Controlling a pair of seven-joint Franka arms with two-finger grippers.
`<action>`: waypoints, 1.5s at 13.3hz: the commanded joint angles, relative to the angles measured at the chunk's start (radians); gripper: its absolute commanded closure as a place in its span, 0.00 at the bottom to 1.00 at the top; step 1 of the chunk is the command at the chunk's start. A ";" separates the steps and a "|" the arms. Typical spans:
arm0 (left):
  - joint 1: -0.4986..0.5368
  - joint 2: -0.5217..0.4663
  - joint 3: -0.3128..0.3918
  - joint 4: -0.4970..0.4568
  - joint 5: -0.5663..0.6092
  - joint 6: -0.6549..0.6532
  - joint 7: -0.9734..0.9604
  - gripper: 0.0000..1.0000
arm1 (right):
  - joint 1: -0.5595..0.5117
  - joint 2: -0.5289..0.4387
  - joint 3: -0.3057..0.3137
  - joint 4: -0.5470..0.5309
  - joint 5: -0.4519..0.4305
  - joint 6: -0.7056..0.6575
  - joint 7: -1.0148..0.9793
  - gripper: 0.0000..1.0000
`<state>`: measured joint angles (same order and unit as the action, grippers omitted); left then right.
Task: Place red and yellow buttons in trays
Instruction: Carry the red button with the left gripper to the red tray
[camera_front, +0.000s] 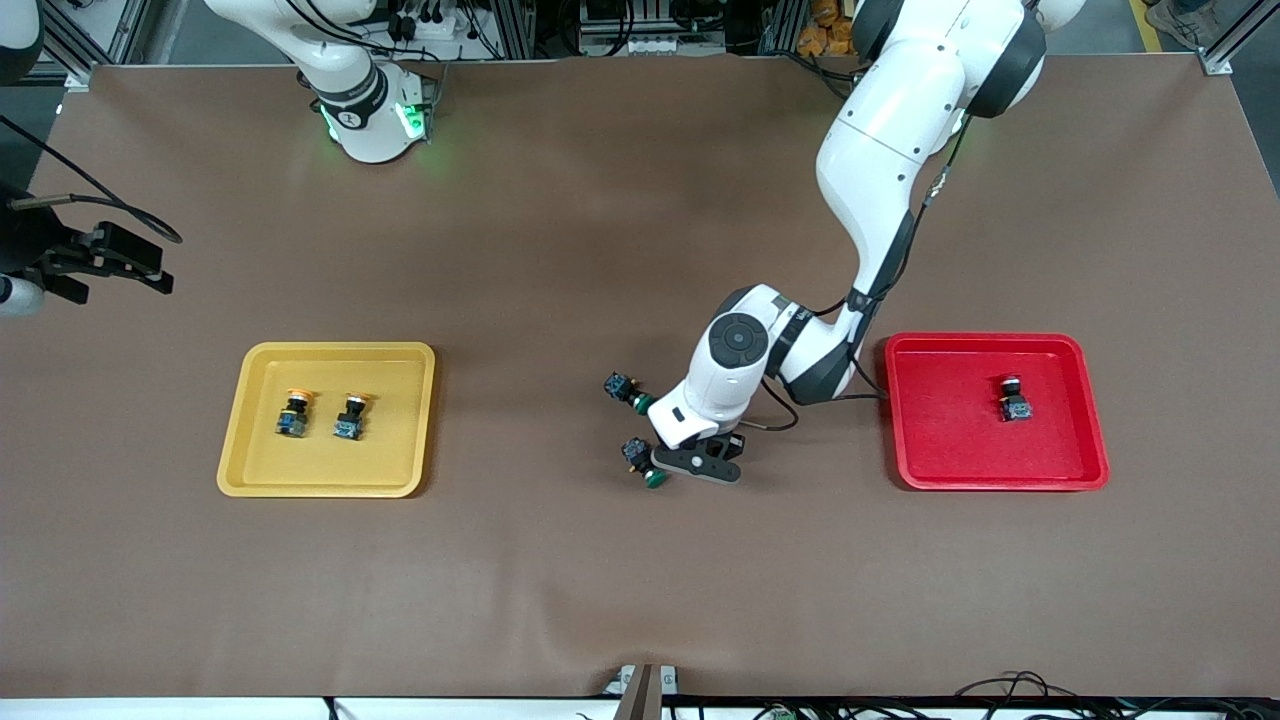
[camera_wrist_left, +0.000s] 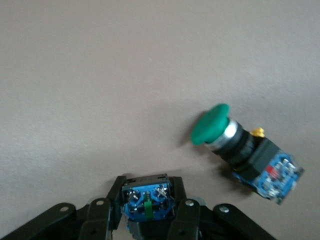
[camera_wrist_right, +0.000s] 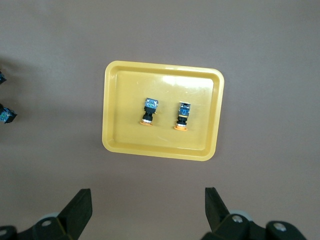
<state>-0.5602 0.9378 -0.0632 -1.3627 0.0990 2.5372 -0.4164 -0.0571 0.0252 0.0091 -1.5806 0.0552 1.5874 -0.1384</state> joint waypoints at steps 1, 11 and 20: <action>0.039 -0.026 -0.003 0.004 0.016 0.002 -0.022 1.00 | -0.058 0.001 0.055 0.025 0.014 -0.004 0.011 0.00; 0.233 -0.374 -0.013 -0.128 0.016 -0.482 0.083 1.00 | 0.015 -0.034 0.061 0.008 -0.014 -0.038 0.049 0.00; 0.397 -0.556 -0.009 -0.429 0.040 -0.437 0.211 1.00 | 0.033 -0.068 0.058 0.030 -0.040 -0.098 0.051 0.00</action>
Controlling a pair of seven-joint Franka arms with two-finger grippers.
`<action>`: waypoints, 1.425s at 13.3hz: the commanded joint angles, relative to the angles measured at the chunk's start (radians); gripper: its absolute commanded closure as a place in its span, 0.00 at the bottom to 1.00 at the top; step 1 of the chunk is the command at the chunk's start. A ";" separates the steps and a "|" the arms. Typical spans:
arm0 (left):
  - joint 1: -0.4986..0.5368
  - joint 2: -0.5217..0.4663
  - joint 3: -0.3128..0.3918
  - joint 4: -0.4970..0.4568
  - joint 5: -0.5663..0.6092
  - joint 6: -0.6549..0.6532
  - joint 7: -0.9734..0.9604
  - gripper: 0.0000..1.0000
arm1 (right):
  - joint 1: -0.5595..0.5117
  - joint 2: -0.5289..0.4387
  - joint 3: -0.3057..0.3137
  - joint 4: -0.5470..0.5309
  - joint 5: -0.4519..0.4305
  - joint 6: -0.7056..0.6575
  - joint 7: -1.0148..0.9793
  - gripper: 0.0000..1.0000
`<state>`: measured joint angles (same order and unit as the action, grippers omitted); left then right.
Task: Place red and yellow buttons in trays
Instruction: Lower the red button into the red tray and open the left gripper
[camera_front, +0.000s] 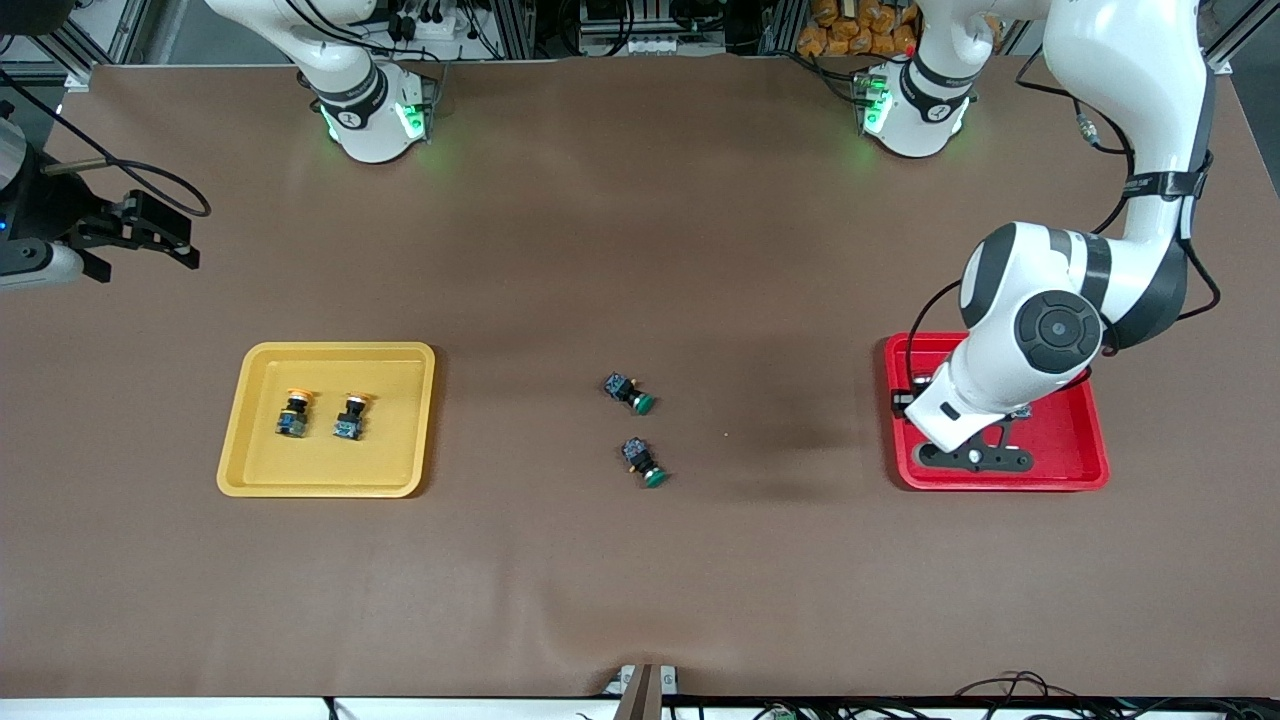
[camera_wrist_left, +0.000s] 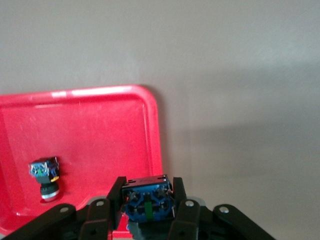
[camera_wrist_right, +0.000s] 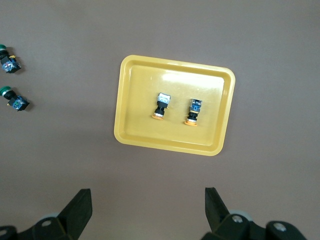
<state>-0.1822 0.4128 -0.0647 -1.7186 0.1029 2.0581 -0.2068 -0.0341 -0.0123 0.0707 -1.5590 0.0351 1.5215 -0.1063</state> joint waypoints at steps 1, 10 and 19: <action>0.038 -0.032 -0.009 -0.103 0.078 0.086 0.001 1.00 | 0.010 -0.032 -0.002 0.008 -0.020 -0.035 0.019 0.00; 0.199 0.069 -0.017 -0.222 0.089 0.283 0.044 1.00 | 0.013 -0.032 0.000 0.007 -0.020 -0.034 0.019 0.00; 0.202 0.161 -0.015 -0.208 0.090 0.424 0.055 0.73 | 0.005 -0.196 -0.009 -0.205 -0.018 0.034 0.017 0.00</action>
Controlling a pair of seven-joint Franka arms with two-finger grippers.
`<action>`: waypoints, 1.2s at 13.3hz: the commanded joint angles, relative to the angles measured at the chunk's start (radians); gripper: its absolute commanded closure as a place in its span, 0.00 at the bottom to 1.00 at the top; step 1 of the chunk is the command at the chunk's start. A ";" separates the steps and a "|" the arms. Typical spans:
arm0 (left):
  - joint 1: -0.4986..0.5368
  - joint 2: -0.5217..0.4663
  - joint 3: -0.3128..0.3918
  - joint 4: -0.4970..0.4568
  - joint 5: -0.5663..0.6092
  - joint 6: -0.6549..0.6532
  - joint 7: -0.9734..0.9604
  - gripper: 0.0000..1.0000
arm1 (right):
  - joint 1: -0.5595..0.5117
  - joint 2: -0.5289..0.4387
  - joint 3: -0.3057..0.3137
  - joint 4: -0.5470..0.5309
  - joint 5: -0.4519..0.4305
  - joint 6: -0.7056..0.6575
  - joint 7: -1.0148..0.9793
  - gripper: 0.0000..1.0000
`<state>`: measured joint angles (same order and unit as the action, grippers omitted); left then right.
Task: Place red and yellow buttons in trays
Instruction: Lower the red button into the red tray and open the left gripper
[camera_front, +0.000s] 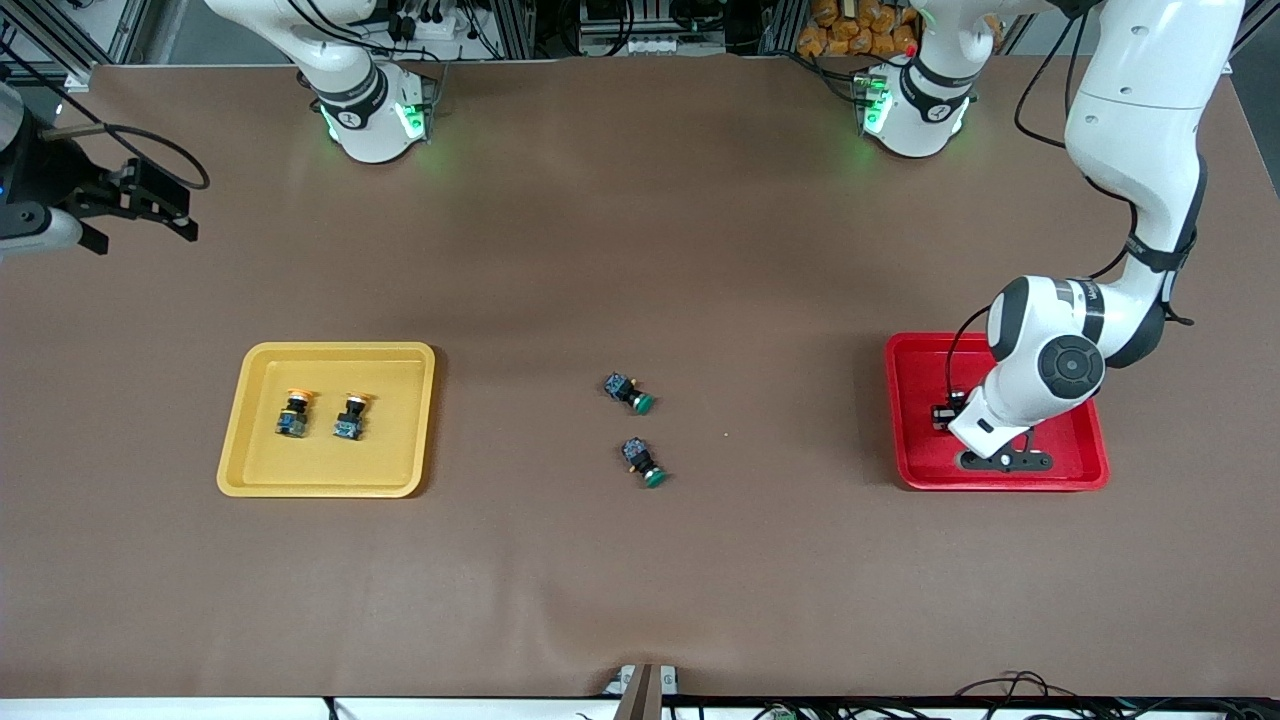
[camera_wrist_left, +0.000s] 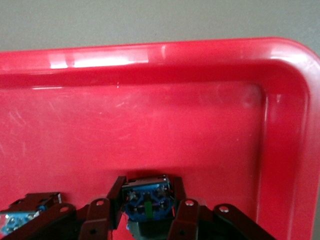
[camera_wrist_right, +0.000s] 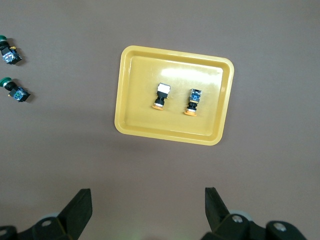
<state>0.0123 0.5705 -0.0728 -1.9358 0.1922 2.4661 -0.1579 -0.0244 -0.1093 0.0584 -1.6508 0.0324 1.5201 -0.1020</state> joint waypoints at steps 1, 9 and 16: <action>0.008 0.005 -0.007 0.014 0.001 0.016 0.005 0.01 | -0.005 -0.105 0.003 -0.118 -0.017 0.038 0.010 0.00; 0.005 -0.196 -0.027 0.069 0.001 -0.175 0.011 0.00 | -0.011 -0.086 0.003 -0.084 -0.017 0.058 0.007 0.00; 0.006 -0.323 -0.067 0.406 -0.134 -0.766 0.028 0.00 | -0.009 -0.078 0.005 -0.084 -0.017 0.057 0.007 0.00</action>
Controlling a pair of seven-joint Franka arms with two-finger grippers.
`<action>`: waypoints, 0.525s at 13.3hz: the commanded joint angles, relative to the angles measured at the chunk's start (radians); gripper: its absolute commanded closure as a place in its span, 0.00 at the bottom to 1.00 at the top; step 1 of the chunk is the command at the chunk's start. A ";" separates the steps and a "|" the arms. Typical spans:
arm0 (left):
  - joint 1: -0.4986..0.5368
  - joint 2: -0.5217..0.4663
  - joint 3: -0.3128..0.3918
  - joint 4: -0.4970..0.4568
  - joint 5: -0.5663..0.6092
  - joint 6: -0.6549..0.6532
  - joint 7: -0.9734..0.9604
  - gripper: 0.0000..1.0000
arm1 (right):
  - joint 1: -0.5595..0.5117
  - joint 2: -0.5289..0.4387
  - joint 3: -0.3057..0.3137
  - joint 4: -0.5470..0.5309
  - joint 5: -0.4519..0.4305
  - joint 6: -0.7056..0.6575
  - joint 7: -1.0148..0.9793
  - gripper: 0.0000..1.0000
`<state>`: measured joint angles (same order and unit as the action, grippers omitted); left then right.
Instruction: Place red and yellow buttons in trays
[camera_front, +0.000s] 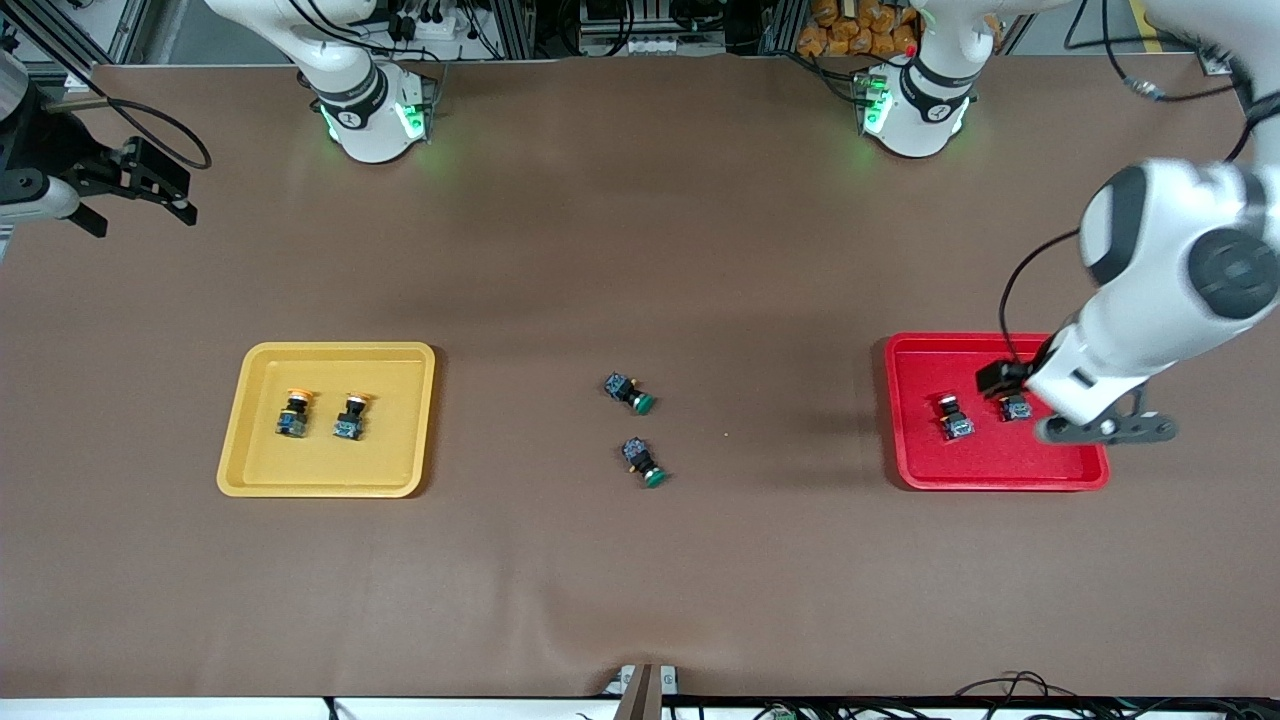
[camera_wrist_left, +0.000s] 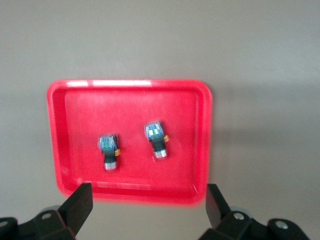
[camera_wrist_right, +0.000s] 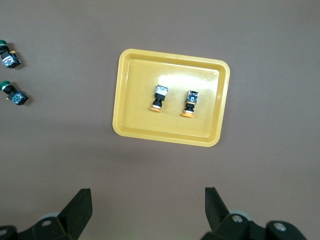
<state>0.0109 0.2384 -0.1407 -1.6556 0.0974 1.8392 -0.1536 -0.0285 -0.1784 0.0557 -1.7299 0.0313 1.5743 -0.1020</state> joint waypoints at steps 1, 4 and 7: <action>0.009 0.009 0.006 0.175 -0.041 -0.197 0.025 0.00 | -0.004 -0.009 0.007 -0.005 -0.016 0.001 0.010 0.00; 0.035 -0.040 0.001 0.217 -0.042 -0.271 0.028 0.00 | -0.002 -0.007 0.007 -0.005 -0.016 0.003 0.013 0.00; 0.035 -0.126 0.006 0.215 -0.039 -0.304 0.026 0.00 | -0.002 -0.007 0.007 -0.005 -0.016 0.003 0.013 0.00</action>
<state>0.0401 0.1742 -0.1338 -1.4360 0.0761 1.5675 -0.1462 -0.0283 -0.1779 0.0569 -1.7304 0.0313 1.5743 -0.1020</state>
